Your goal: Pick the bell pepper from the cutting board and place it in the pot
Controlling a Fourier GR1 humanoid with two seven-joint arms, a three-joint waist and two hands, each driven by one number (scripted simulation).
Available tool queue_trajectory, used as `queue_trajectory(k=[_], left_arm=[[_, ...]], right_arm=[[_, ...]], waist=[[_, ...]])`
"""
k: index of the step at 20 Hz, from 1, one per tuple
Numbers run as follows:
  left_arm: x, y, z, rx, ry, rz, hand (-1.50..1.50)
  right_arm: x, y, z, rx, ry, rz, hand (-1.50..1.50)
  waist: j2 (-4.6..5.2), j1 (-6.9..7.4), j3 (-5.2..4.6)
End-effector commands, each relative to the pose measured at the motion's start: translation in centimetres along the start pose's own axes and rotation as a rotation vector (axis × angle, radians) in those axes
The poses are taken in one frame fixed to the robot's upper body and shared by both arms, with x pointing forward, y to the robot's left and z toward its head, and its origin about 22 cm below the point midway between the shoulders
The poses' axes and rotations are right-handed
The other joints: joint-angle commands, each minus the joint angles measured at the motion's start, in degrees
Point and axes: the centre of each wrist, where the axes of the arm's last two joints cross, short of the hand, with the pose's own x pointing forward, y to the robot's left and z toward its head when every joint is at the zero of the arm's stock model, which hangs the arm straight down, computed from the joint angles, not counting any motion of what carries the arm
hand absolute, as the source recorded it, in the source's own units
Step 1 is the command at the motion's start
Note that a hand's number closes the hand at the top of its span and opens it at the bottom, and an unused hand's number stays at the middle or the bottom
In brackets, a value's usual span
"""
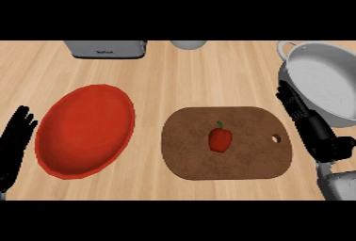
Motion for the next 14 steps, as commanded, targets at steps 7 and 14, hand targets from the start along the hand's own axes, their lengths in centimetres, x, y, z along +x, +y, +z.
queue_trajectory(k=[7, 14], left_arm=[[-1.1, -6.7, -0.3, -0.289, 0.095, -0.009, 0.0], [-2.4, -9.9, 0.3, -0.381, 0.163, 0.005, 0.0]], right_arm=[[-1.8, -0.7, 0.7, -0.26, 0.274, 0.568, 1.5], [3.4, 11.1, -0.7, -0.793, -0.259, 0.287, -1.5]], waist=[[1.86, -4.32, -1.28], [0.8, -3.09, 0.7]])
